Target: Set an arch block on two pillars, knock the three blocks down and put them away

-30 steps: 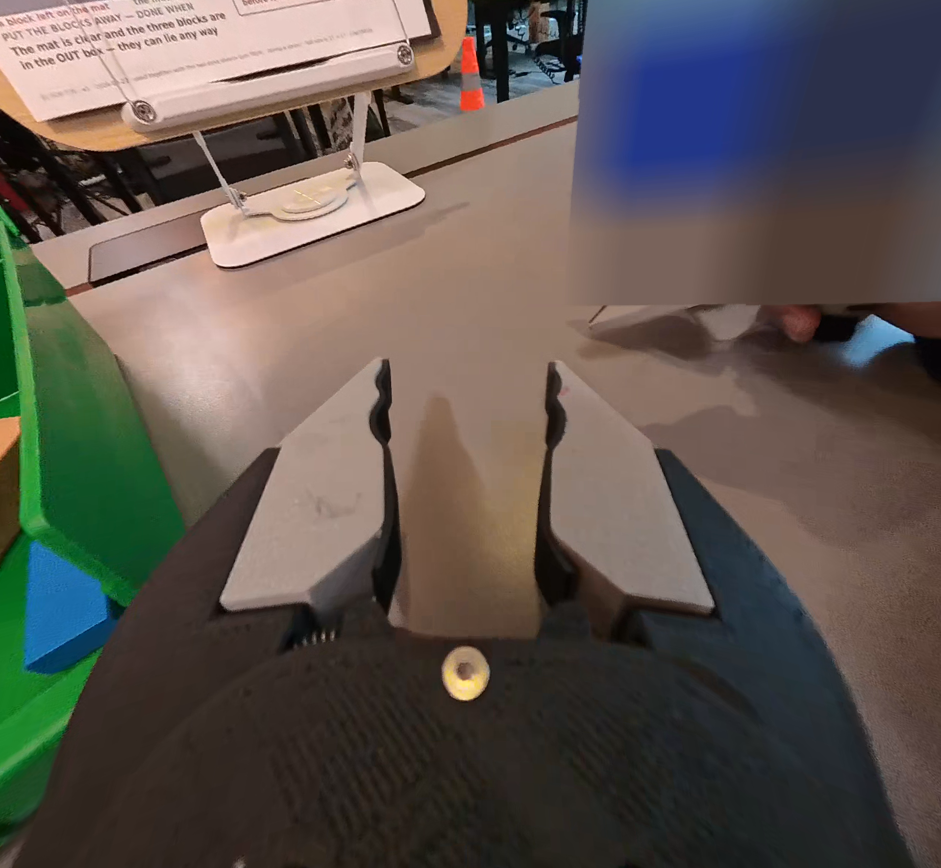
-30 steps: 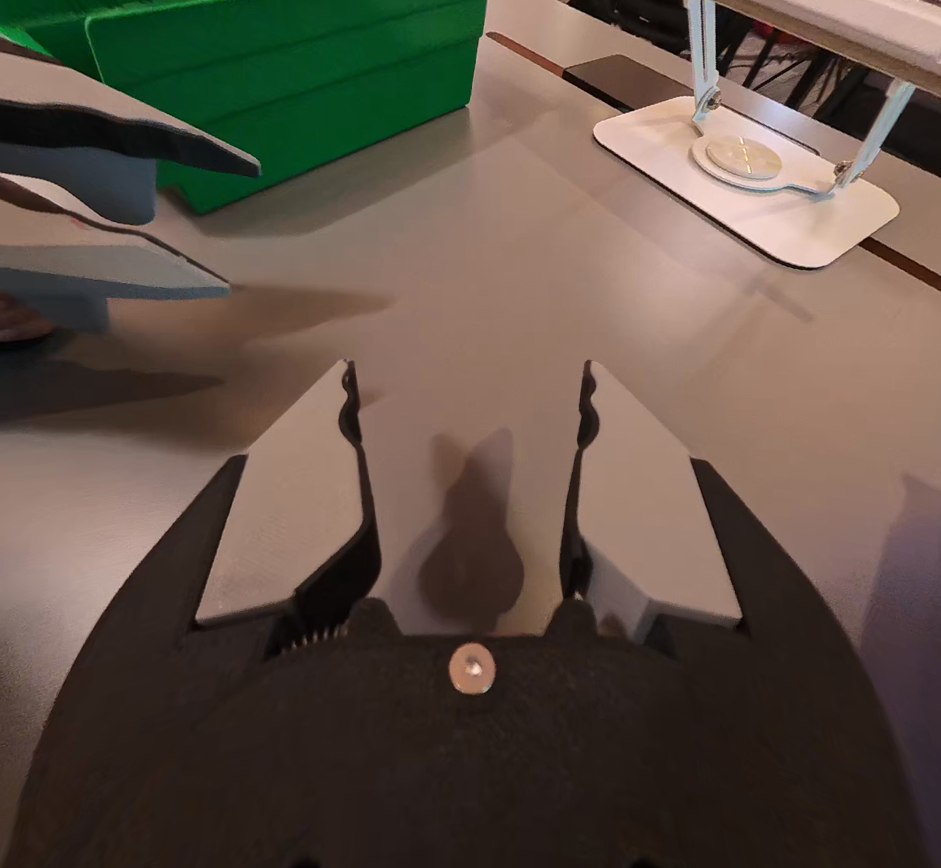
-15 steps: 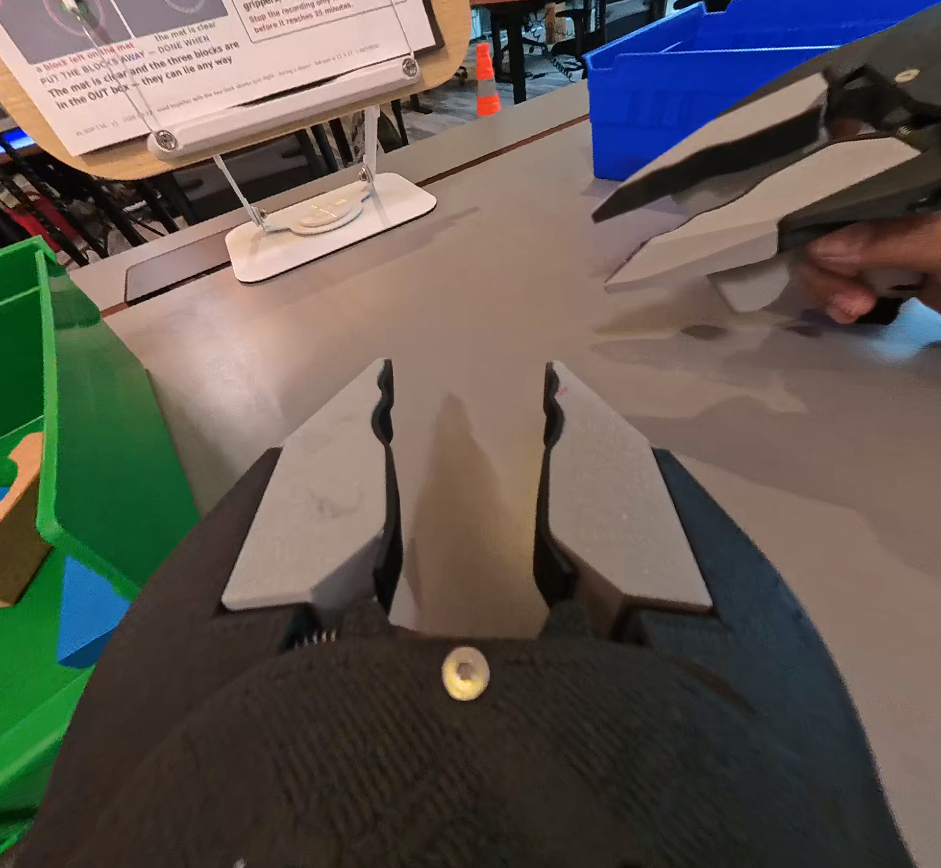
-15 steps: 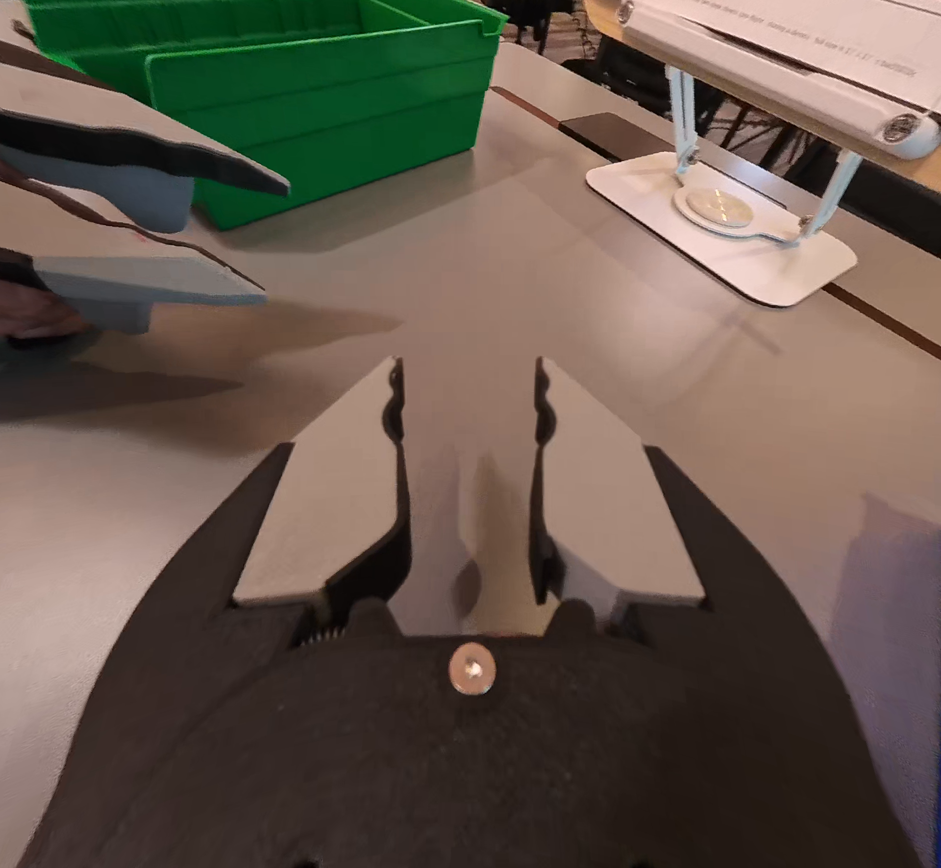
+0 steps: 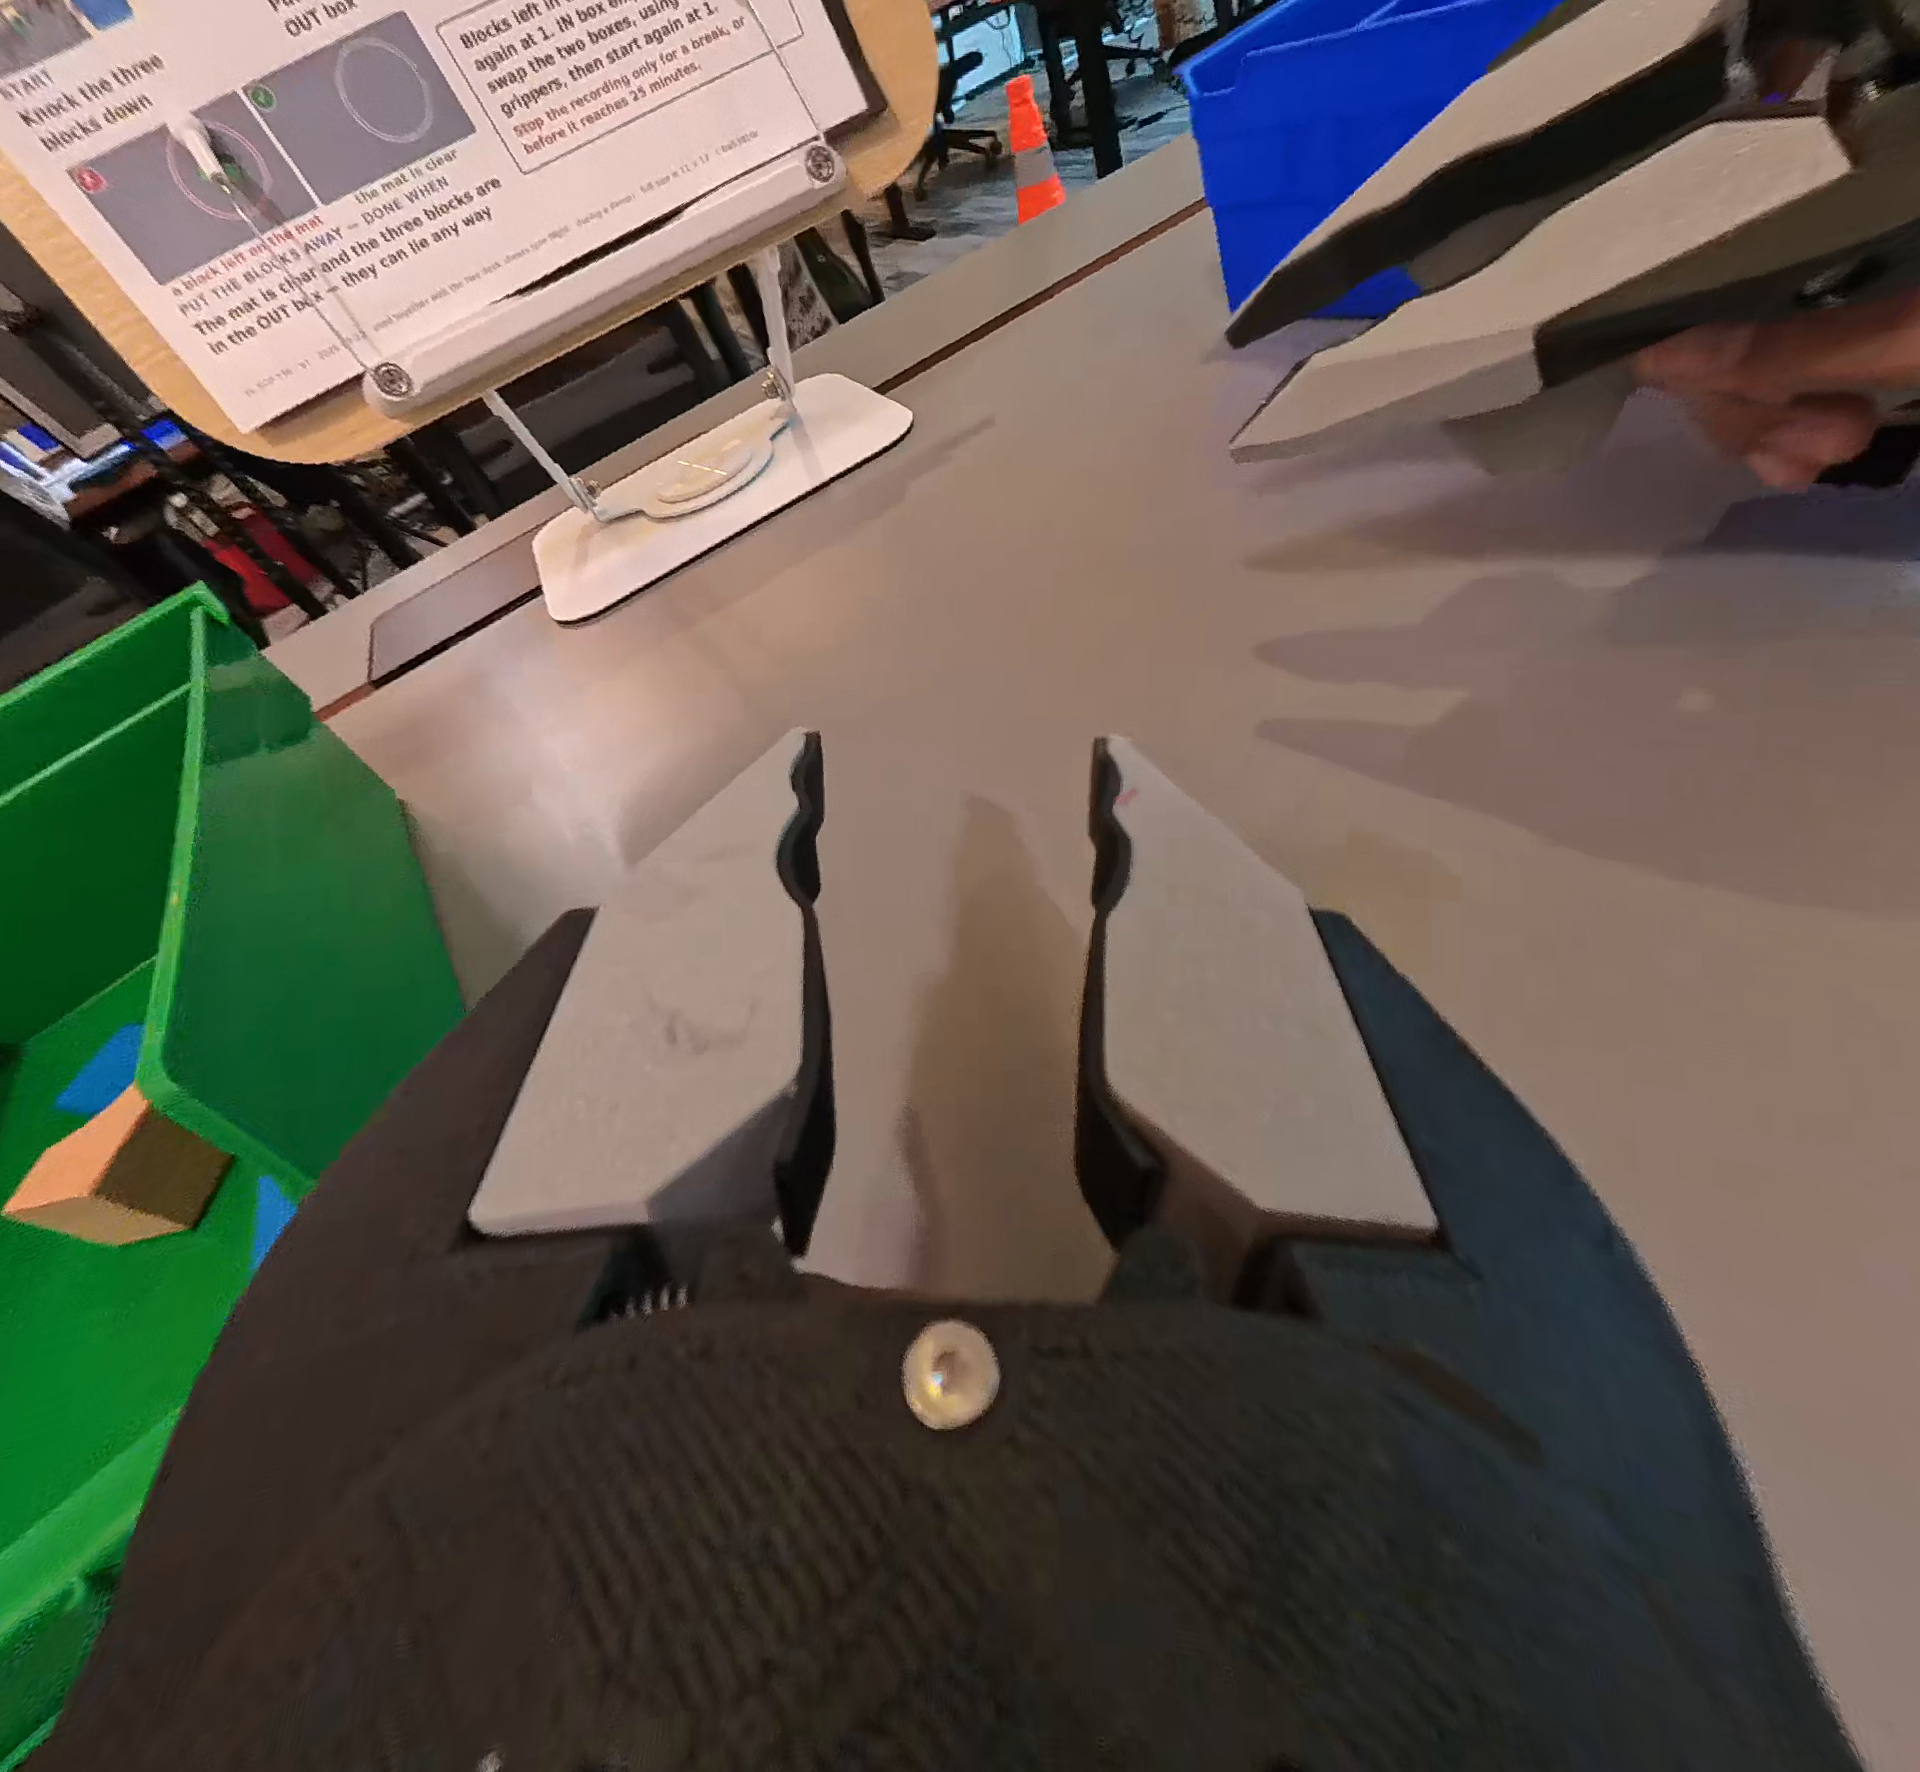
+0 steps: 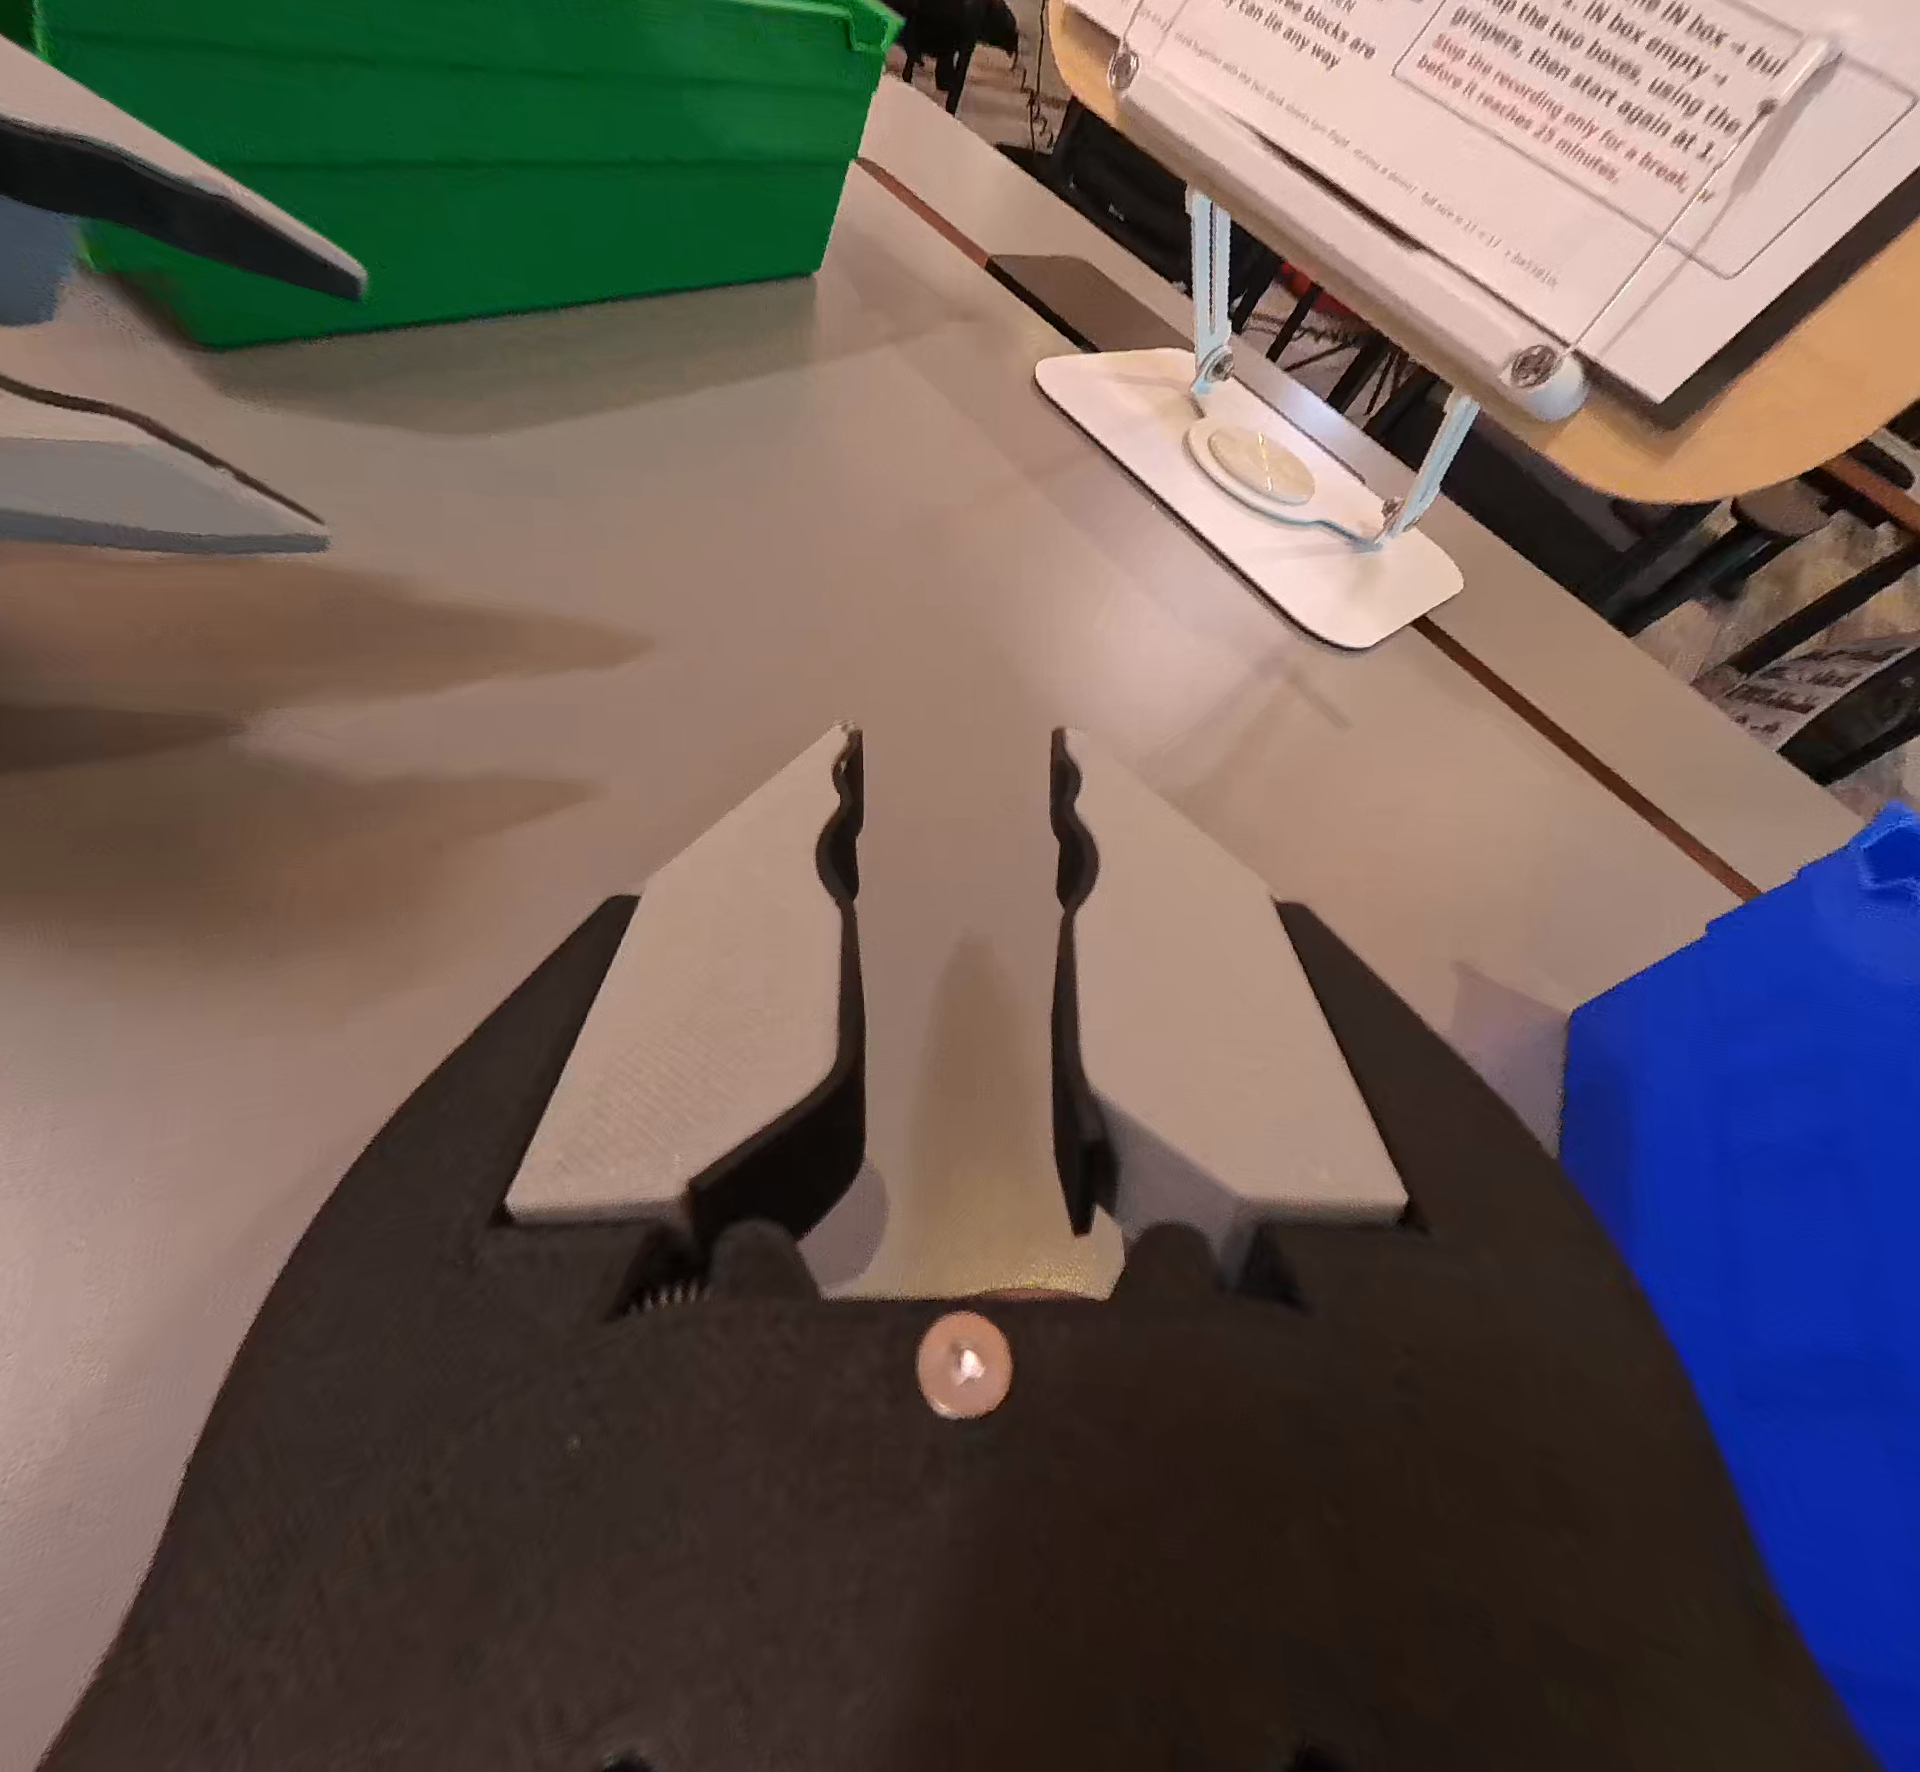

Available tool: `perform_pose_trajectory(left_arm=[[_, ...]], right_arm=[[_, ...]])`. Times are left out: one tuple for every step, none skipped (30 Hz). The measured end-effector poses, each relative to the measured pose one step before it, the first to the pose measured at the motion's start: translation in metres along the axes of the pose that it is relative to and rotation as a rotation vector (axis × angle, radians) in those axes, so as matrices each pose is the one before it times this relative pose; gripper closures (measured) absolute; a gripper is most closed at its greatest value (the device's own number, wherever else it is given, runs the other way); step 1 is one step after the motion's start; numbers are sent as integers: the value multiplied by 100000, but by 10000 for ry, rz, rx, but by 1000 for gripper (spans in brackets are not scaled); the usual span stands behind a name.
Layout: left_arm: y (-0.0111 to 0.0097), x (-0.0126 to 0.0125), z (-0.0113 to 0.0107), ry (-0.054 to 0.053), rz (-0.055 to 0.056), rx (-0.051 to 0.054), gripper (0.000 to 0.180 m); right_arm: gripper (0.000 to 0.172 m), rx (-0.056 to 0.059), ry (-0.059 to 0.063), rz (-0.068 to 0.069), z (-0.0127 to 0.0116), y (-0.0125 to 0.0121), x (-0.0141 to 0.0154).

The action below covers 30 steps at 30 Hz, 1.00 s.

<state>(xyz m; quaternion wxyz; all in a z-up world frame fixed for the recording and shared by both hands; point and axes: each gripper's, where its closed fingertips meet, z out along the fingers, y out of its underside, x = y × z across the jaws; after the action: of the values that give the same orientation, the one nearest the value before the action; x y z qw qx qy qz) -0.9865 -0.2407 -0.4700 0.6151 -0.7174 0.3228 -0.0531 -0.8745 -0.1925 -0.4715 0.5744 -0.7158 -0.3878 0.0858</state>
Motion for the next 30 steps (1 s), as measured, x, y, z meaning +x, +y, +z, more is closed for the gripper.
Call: perform_pose_trajectory(left_arm=[[18, 109, -140, -25, 115, 3, 131], [4, 49, -112, -26, 89, 12, 131], [19, 41, -80, 9, 44, 1, 130], [28, 21, -30, 39, -18, -3, 130], [40, -42, 1, 54, -72, -18, 130], [68, -34, 15, 80, -115, -29, 130], [29, -26, 31, 110, -154, -12, 130], [25, -14, 15, 134, -170, -2, 130], [19, -8, 16, 147, -172, 1, 130], [-1, 19, 9, 153, -161, 7, 130], [-2, 34, 1, 147, -139, 14, 130], [-19, 8, -18, 109, -123, 22, 130], [-20, -52, -29, 61, -114, 28, 130], [-55, -35, -43, 52, -101, 43, 130], [-71, -42, -67, 47, -87, 67, 130], [-113, -48, -100, 24, -73, 92, 130], [-122, -57, -100, -4, -54, 100, 131], [-92, -38, -87, -10, -25, 82, 133], [-62, 16, -50, 13, 6, 51, 134], [-24, 47, -14, 21, 20, 17, 134], [22, 3, 21, -9, 16, -17, 134], [50, -20, 43, -28, 18, -44, 134], [70, 22, 56, -17, 36, -53, 134], [52, 26, 54, -17, 48, -49, 134], [59, 5, 49, -25, 43, -43, 134], [41, 8, 34, -20, 33, -33, 134], [13, 20, 14, -6, 27, -13, 134], [-20, -2, -13, -8, 13, 16, 134], [-73, -30, -63, -24, -8, 56, 134], [-112, -96, -103, -52, -26, 93, 134]], right_arm=[[139, -104, -34, 50, 147, 265, 6], [139, -63, -5, 57, 126, 189, 70], [139, -31, -10, 66, 96, 140, 88], [139, -24, -28, 70, 88, 115, 73], [139, -26, -9, 72, 58, 100, 116], [139, -21, -3, 72, 57, 84, 128], [139, -18, -20, 66, 40, 47, 98], [138, 1, -25, 47, -3, -18, 54], [138, 51, -18, -8, -34, -116, 37], [138, 70, 18, -53, -43, -136, 39], [139, 25, 6, -65, -14, -52, -4], [139, -16, -16, -81, 32, 21, -59], [140, -61, -10, -85, 79, 111, -73], [140, -111, -5, -72, 123, 187, -58], [140, -120, -19, -62, 135, 204, -74], [140, -96, -26, -51, 114, 149, -96], [140, -34, -16, -53, 62, 32, -81], [140, -3, -14, -42, 21, 4, -90], [140, -41, -35, -17, -2, 47, -126], [140, -64, -40, 4, -37, 71, -128], [141, -41, -46, 18, -57, 29, -124], [142, -23, -36, 45, -69, 2, -73], [145, -15, 26, 70, -84, -17, 75], [147, 19, 87, 106, -94, -51, 231], [147, 56, 60, 158, -106, -90, 248], [145, 81, 17, 192, -101, -115, 230], [141, 116, 43, 204, -95, -145, 283], [130, 157, 55, 212, -84, -199, 274], [120, 161, -8, 212, -57, -233, 158], [117, 109, -75, 186, -43, -166, 38]])
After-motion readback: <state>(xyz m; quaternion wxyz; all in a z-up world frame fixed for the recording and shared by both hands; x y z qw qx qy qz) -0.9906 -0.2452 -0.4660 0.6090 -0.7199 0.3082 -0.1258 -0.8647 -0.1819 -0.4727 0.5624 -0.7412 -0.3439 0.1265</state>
